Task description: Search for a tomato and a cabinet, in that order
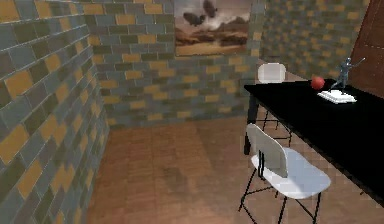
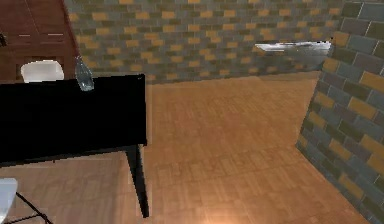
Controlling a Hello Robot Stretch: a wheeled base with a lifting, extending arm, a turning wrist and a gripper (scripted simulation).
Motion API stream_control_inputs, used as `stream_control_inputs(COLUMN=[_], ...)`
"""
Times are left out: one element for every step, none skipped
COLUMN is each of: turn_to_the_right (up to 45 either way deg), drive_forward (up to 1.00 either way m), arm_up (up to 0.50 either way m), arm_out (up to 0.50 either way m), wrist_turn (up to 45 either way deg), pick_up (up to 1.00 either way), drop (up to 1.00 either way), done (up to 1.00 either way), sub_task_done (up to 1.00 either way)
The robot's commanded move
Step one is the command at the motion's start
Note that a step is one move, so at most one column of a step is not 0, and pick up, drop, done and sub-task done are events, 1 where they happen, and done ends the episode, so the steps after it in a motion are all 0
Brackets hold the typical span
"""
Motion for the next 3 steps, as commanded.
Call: stream_control_inputs(turn_to_the_right=[0.0,-3.0,0.0], drive_forward=[1.0,0.0,0.5], arm_up=[0.0,0.0,0.0], arm_out=[0.0,0.0,0.0], wrist_turn=[0.0,0.0,0.0], pick_up=[0.0,0.0,0.0], drop=[0.0,0.0,0.0], done=[0.0,0.0,0.0], sub_task_done=[0.0,0.0,0.0])
